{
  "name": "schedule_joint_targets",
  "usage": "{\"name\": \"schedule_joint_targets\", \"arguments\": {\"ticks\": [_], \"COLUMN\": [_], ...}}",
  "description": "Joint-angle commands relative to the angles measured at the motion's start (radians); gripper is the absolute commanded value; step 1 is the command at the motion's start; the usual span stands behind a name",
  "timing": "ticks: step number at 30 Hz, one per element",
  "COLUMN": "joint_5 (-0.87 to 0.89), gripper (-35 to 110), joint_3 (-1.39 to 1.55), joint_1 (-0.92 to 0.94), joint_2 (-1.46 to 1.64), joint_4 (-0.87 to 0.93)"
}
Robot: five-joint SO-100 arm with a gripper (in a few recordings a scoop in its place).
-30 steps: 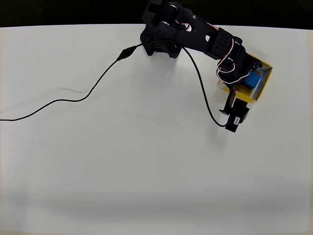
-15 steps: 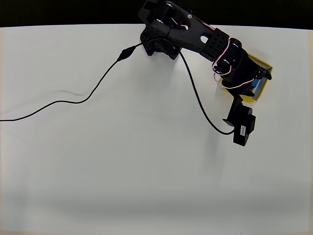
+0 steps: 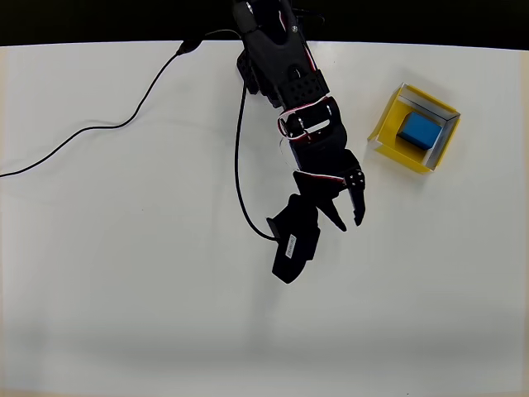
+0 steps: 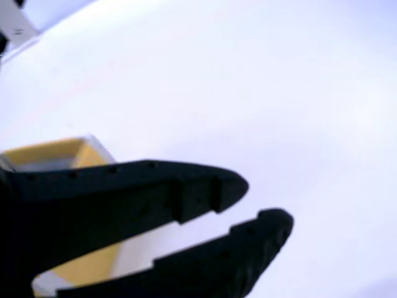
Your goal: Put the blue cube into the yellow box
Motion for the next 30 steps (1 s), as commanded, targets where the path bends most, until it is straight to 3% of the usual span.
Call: {"name": "schedule_joint_targets", "arguments": {"ticks": [1, 9, 18, 30], "joint_5": [-0.026, -0.046, -0.087, -0.146], "gripper": [5, 3, 1, 0], "joint_3": [0.051, 0.258, 0.506, 0.506], "joint_1": [0.115, 0.305, 0.382, 0.385], "joint_2": [0.115, 0.256, 0.474, 0.765], "joint_4": [-0.049, -0.057, -0.011, 0.630]}}
